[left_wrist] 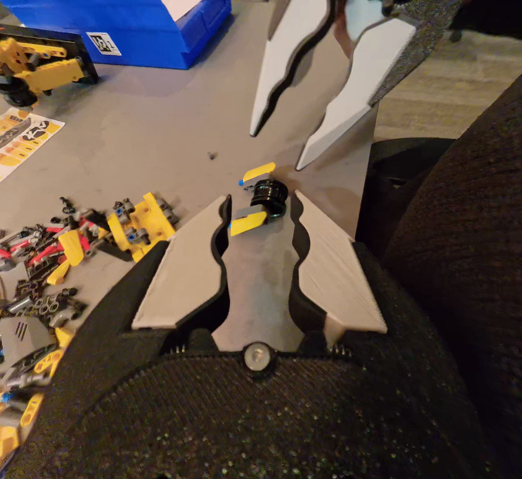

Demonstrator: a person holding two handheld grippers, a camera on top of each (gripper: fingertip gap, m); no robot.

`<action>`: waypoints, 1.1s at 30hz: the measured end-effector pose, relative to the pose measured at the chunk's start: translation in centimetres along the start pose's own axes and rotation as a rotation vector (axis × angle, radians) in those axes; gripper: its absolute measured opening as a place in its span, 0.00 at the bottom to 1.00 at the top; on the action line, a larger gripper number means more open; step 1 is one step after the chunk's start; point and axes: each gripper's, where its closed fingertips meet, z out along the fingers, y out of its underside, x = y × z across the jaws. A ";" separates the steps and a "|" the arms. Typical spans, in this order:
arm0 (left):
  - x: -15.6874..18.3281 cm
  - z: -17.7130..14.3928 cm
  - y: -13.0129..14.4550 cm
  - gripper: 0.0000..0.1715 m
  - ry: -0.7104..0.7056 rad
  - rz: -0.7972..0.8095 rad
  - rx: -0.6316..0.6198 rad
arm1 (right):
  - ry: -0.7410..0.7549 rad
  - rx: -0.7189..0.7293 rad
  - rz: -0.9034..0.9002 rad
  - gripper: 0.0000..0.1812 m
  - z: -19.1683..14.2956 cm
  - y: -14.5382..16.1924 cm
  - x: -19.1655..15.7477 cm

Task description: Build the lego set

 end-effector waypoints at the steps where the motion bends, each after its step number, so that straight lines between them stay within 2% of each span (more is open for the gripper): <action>1: -0.3 -0.3 0.1 0.23 -0.004 -0.013 0.002 | -0.026 0.021 0.085 0.26 0.0 -0.1 -0.5; 4: -1.3 -1.1 1.2 0.23 -0.041 -0.030 -0.021 | -0.039 0.109 0.347 0.37 -0.1 -0.5 -0.8; 6: -1.7 -1.6 2.0 0.23 -0.058 -0.048 -0.031 | 0.099 0.108 0.476 0.50 0.0 1.1 1.1; 8: -1.9 -2.1 2.5 0.23 -0.064 -0.081 -0.024 | 0.141 0.136 0.585 0.52 0.2 2.1 1.0; 10: -2.4 -3.0 2.0 0.23 -0.082 -0.104 0.029 | 0.089 0.178 0.701 0.62 0.9 2.1 -0.4; 11: -2.5 -3.5 1.6 0.23 -0.086 -0.113 0.066 | 0.102 0.205 0.728 0.63 0.9 1.8 -0.7; 13: -2.7 -4.2 1.1 0.23 -0.079 -0.136 0.122 | 0.179 0.181 0.702 0.59 1.2 2.0 -0.9; 16: -2.8 -4.7 0.6 0.24 -0.044 -0.174 0.171 | 0.353 0.069 0.557 0.48 1.7 3.2 -0.8; 17: -2.8 -4.8 0.5 0.24 -0.028 -0.190 0.182 | 0.369 0.092 0.556 0.43 1.7 2.9 -1.0; 19: -2.8 -5.0 0.4 0.25 0.009 -0.226 0.197 | 0.435 0.111 0.558 0.44 1.6 2.8 -0.8; 23: -3.2 -5.3 0.3 0.27 0.044 -0.283 0.219 | 0.452 0.116 0.517 0.39 2.0 1.9 -2.4; 26: -3.5 -5.3 0.3 0.27 0.026 -0.289 0.221 | 0.419 0.179 0.510 0.38 2.8 0.0 -3.6; 30: -3.6 -4.8 0.5 0.27 0.009 -0.281 0.196 | 0.451 0.123 0.508 0.39 3.5 0.2 -2.7; 33: -3.6 -4.7 0.6 0.27 0.005 -0.272 0.184 | 0.439 0.148 0.574 0.38 3.4 0.1 -1.9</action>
